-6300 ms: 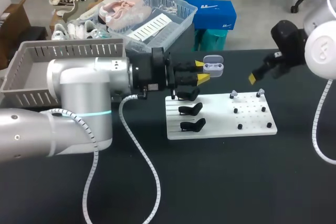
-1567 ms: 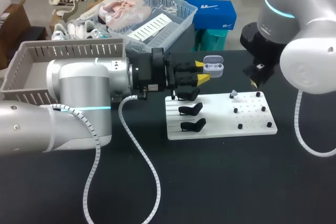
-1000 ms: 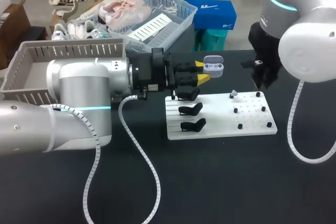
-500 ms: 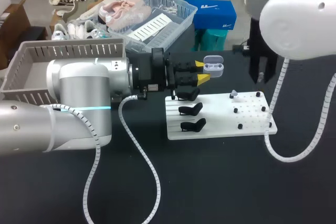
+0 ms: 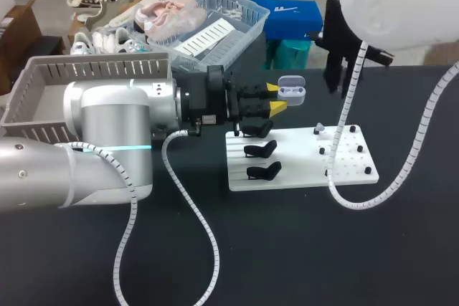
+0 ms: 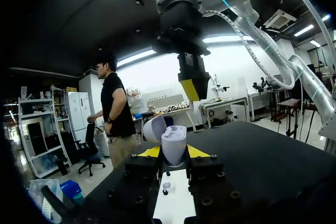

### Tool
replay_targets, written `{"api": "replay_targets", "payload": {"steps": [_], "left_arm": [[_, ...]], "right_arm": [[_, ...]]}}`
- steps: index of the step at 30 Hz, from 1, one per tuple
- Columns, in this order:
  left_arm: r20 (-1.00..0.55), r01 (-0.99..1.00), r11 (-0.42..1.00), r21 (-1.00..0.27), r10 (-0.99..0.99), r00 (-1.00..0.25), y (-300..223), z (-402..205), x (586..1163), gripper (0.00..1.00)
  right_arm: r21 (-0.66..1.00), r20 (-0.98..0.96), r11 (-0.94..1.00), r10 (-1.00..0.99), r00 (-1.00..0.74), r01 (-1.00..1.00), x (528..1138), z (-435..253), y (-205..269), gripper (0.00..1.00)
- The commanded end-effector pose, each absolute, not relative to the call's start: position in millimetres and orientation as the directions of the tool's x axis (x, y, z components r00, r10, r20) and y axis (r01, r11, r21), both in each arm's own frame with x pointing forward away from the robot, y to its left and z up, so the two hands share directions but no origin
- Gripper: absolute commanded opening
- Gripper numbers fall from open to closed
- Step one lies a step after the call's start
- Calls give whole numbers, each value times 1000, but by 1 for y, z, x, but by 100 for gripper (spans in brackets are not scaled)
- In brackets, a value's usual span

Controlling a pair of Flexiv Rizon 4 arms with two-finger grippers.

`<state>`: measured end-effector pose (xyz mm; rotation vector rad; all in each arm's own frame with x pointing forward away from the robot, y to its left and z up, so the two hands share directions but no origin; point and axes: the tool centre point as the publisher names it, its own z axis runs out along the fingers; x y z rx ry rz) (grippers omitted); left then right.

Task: Pick up each earbud case from the left stands, insert the matching earbuds, close the lid, and place the case in the box.

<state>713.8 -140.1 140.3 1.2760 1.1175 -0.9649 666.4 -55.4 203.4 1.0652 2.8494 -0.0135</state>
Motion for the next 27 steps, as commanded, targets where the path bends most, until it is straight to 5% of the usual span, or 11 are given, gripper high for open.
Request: {"api": "replay_targets", "payload": {"steps": [1, 27], "left_arm": [[-975, 972, 82, 220, 53, 216, -140, 140, 713, 0], [-975, 972, 82, 220, 53, 216, -140, 140, 713, 0]], "right_arm": [[67, -94, 739, 674, -733, 671, 662, 208, -53, 0], [137, -59, 690, 721, -690, 710, 672, 219, -17, 0]]}}
